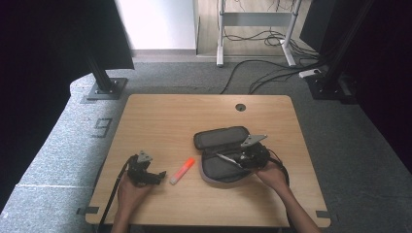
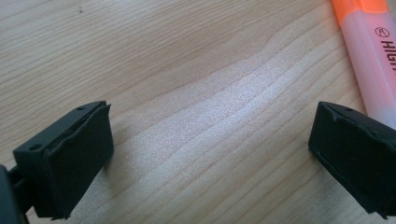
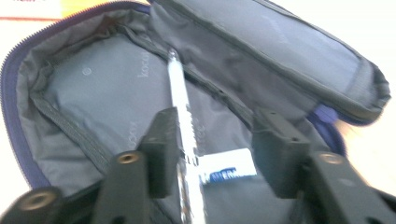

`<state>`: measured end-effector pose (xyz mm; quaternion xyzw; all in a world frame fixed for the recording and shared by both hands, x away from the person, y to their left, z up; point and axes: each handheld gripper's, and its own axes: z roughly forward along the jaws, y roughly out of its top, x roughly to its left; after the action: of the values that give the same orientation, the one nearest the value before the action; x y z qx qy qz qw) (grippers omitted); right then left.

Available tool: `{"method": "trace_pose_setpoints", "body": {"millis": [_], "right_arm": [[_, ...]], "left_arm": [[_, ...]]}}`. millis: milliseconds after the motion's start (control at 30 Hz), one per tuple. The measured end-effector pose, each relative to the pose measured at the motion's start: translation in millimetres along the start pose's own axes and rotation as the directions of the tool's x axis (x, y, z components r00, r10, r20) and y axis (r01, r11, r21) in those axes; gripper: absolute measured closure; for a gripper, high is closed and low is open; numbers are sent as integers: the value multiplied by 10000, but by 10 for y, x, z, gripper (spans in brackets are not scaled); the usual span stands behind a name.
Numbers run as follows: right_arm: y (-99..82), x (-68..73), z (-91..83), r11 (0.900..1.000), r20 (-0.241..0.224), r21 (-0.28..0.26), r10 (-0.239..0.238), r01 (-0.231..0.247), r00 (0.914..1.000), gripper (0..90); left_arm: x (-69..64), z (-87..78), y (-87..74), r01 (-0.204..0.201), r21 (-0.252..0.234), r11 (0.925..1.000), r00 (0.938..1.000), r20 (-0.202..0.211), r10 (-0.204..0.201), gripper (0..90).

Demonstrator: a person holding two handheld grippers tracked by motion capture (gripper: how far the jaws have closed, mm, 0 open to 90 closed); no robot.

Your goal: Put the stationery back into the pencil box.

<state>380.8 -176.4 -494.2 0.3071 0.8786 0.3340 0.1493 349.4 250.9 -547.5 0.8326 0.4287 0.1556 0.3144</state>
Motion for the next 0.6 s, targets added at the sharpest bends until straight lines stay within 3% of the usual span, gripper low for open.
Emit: {"method": "trace_pose_setpoints", "body": {"millis": [333,600], "right_arm": [[-120,-119,-258,9993,681,56,369,-374,9970,279],[-256,-151,-415,9981,736,-31,624,-623,9953,158]], "left_arm": [[0,0,0,1,0,10000,10000,1,-1,0],[-1,0,0,-2,3,10000,10000,-8,2,0]]}}
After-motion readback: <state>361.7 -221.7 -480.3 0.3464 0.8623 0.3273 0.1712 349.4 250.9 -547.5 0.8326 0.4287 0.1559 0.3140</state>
